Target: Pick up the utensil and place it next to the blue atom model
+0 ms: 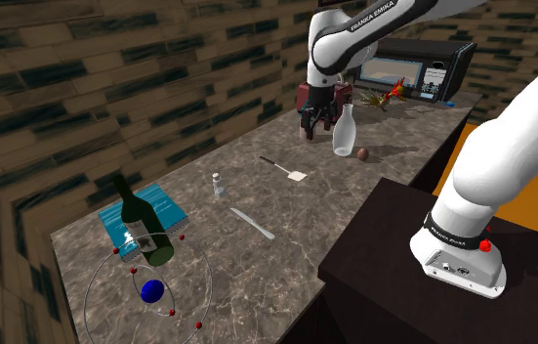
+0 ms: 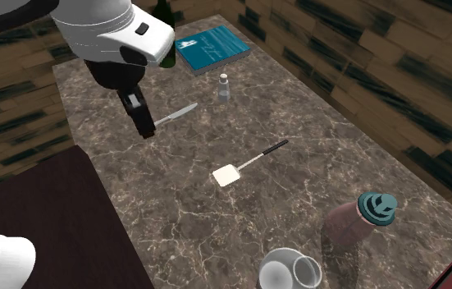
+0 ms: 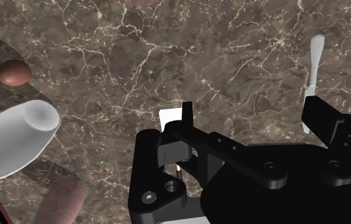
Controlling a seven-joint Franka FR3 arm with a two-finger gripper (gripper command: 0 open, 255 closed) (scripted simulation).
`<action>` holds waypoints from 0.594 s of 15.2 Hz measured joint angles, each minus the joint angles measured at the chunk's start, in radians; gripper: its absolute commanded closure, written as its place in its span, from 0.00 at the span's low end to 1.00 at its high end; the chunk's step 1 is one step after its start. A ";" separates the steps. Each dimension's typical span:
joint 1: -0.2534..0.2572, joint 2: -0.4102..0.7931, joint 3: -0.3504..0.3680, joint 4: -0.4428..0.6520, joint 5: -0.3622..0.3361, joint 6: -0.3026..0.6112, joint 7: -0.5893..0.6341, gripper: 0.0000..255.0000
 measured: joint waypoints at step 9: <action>-0.012 0.346 -0.024 0.124 0.011 0.250 -0.064 0.00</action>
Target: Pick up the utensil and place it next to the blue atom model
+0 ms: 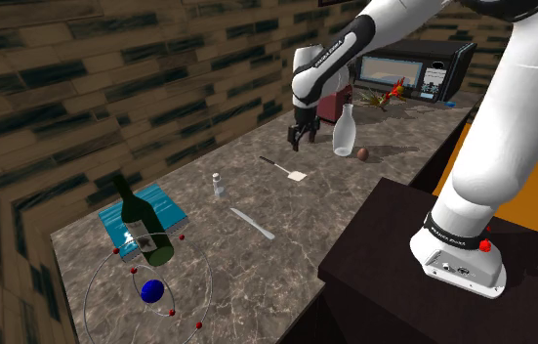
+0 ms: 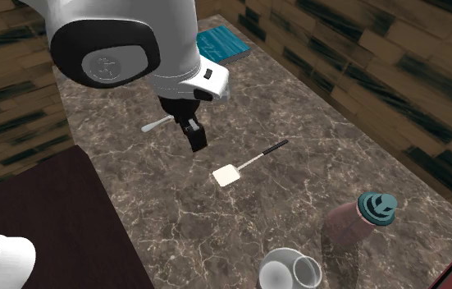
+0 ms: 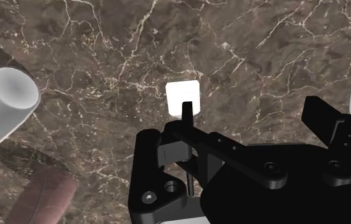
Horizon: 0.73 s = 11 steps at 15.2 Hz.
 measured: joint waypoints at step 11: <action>-0.029 0.430 0.001 0.320 0.028 0.146 -0.055 0.00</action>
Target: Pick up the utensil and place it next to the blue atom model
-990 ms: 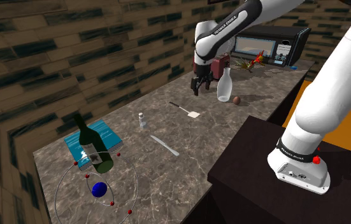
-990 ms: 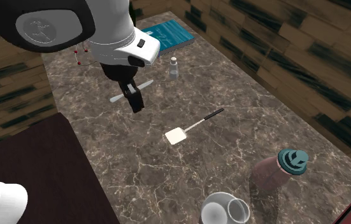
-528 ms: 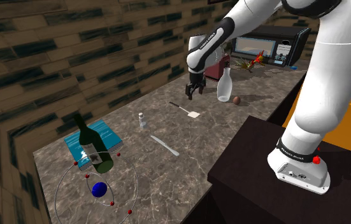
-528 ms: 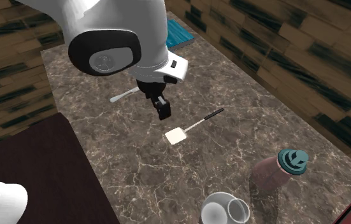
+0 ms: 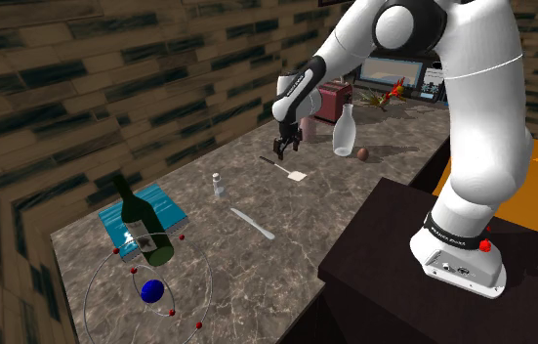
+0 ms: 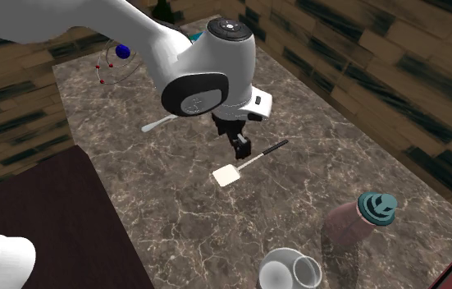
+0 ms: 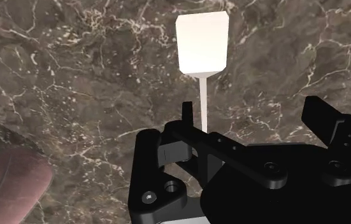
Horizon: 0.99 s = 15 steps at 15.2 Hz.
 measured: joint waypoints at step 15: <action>-0.039 0.405 0.009 0.396 0.007 0.037 -0.023 0.00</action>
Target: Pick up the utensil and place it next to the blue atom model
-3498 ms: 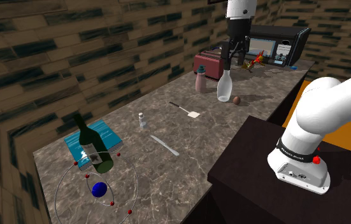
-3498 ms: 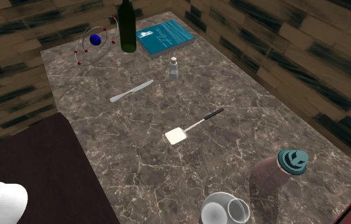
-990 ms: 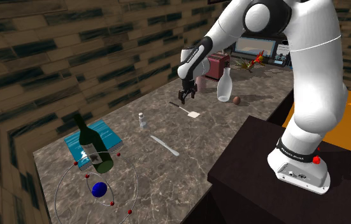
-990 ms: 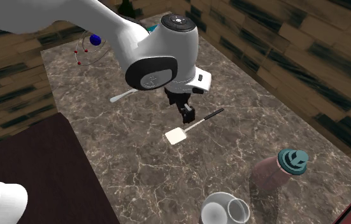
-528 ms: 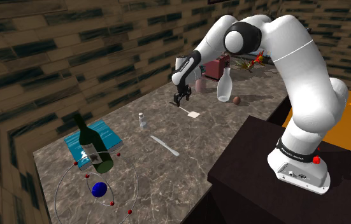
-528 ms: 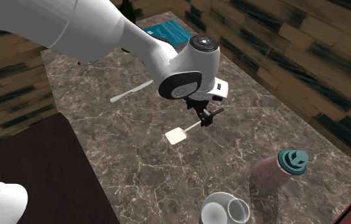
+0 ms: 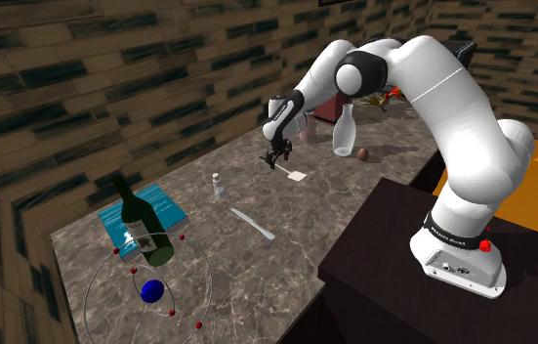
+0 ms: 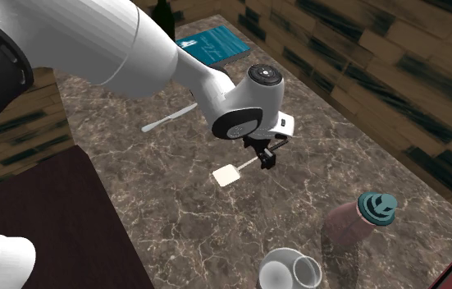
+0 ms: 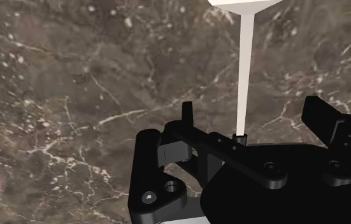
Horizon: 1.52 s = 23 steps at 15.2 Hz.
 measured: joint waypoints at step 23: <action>0.001 -0.034 -0.003 -0.017 -0.002 -0.017 -0.001 1.00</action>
